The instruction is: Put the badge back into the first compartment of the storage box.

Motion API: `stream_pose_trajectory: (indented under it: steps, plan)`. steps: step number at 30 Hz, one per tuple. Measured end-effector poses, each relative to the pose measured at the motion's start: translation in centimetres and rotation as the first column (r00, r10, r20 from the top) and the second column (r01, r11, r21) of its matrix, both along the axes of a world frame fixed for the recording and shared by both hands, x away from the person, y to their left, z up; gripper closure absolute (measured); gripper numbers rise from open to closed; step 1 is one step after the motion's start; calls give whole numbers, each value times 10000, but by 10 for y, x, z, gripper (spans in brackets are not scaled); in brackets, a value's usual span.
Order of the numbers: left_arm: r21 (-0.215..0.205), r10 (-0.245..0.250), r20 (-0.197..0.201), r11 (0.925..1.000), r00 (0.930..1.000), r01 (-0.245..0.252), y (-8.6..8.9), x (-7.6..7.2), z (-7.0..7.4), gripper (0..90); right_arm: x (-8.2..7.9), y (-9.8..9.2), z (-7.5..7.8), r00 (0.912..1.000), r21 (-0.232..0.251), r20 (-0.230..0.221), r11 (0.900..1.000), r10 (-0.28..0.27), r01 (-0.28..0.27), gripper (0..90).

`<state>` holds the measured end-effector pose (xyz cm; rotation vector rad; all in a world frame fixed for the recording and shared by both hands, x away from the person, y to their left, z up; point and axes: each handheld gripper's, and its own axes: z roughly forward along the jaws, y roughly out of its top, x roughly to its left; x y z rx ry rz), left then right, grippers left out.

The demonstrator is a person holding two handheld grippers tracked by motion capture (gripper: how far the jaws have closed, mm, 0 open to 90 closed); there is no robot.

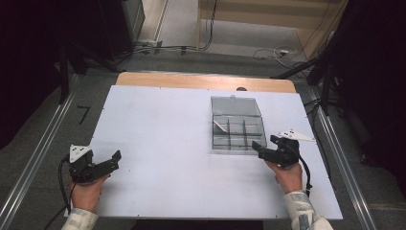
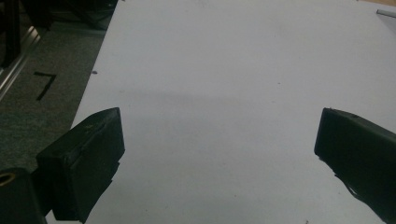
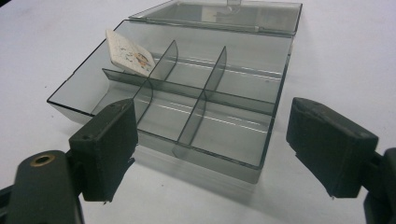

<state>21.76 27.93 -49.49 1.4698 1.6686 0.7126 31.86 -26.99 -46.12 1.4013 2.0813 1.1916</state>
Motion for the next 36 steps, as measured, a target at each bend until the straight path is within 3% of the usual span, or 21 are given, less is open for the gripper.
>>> stream_pose_trajectory:
  steps: [36]
  plan:
    - [-5, -10, 47, 10000, 10000, 10, -1, -1, 1, 17, -19, -37, -3, 9985, 90, 144, 9986, -519, 518, 147]
